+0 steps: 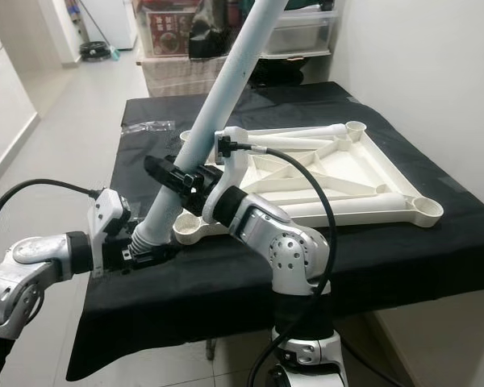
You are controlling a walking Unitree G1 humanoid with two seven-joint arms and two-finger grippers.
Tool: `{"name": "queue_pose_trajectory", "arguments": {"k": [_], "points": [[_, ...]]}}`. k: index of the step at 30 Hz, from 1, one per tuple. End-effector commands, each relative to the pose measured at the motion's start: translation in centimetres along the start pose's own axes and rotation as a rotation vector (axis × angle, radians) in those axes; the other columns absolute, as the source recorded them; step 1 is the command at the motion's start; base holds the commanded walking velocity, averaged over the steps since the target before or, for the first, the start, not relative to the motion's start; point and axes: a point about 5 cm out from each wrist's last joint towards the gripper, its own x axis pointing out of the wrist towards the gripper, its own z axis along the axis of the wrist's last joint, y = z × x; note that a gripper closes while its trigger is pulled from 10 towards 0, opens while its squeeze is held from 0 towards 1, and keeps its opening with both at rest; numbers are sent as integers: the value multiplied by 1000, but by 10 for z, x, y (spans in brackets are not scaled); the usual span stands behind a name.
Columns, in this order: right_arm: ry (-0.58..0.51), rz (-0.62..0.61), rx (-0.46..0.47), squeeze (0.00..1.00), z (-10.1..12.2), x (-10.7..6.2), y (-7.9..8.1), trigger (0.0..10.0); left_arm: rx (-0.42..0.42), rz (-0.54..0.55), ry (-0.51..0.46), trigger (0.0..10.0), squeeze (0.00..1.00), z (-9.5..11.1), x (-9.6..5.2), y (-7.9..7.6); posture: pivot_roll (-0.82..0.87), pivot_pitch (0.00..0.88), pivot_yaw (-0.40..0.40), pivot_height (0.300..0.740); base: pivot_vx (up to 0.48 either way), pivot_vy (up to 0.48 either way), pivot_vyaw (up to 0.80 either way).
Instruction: Building children table
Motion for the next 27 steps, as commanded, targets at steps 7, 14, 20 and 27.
{"name": "queue_pose_trajectory", "arguments": {"k": [7, 14, 20, 27], "points": [[-33, -58, -10, 0, -2, 6, -1, 0, 57, -86, -39, 10000, 0, 8, 11, -12, 11, 0, -5, 740, 0, 0, 0], [-24, -68, -58, 0, -6, 6, 1, 0, 67, -95, -36, 10000, 0, 9, 9, -12, 16, 0, -7, 740, 0, 0, 0], [-24, -101, -77, 0, -4, 9, -2, 10000, 73, -85, -35, 10000, 0, 9, 8, -10, 16, 0, -6, 740, 0, 0, 0], [-68, -90, -63, 0, -2, 6, -1, 0, 79, -90, -30, 10000, 0, 10, 8, -10, 16, 0, -4, 740, 0, 0, 0]]}}
